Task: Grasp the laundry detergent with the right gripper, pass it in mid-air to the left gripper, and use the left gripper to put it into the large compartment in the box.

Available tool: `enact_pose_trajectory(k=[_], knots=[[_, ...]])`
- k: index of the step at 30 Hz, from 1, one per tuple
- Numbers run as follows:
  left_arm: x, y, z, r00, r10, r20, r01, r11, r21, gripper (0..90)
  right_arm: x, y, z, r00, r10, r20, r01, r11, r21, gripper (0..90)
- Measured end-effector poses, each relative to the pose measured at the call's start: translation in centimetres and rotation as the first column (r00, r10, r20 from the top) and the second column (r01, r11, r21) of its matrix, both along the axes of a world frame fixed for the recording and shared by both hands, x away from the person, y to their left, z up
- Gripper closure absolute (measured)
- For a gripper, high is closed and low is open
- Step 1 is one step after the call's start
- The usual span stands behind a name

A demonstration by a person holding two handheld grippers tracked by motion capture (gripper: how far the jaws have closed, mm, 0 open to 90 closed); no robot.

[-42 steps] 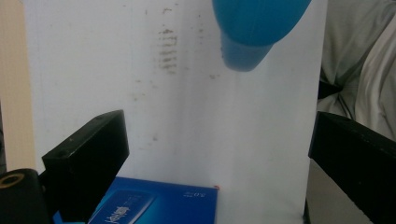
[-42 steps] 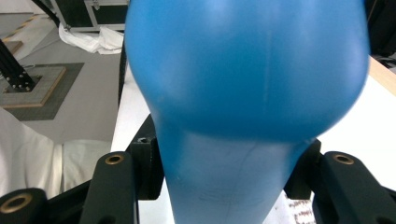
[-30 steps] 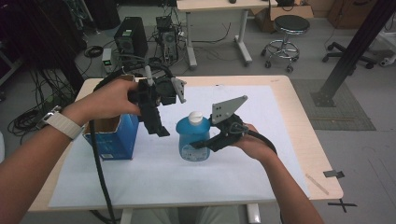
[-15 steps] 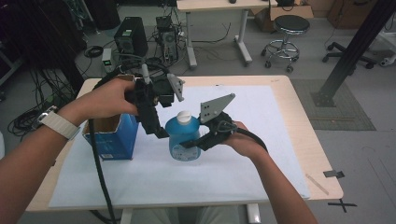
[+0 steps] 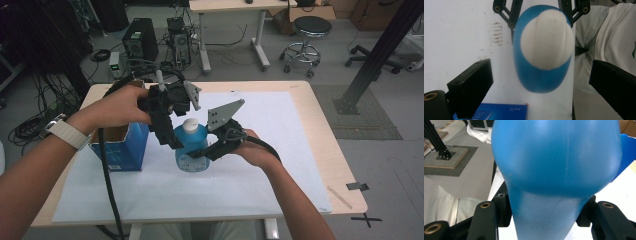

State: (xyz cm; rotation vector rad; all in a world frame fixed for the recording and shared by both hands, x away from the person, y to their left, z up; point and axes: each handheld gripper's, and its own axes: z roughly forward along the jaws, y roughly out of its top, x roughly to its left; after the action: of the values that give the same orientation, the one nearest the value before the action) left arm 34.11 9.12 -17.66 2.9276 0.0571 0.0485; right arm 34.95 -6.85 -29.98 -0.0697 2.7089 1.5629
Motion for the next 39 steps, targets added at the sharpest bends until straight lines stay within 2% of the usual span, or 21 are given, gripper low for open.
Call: enact_pose_trajectory(k=[12,22,39], knots=[[0.1,-0.8,-0.7,1.0000,-0.008,-0.002,0.008,0.9999,0.010,5.8,0.1,0.3,0.1,1.0000,-0.004,0.001,0.004,0.9999,-0.013,44.9],[0.6,-1.7,-2.0,0.9999,-0.010,-0.006,0.010,0.9997,0.023,6.5,0.1,0.3,0.1,1.0000,0.002,0.003,-0.002,0.9999,-0.011,45.0],[0.8,-1.8,-2.5,0.9999,-0.013,-0.006,0.014,0.9998,0.017,12.9,0.1,0.3,0.0,1.0000,0.004,-0.004,-0.004,0.9999,-0.012,44.9]])
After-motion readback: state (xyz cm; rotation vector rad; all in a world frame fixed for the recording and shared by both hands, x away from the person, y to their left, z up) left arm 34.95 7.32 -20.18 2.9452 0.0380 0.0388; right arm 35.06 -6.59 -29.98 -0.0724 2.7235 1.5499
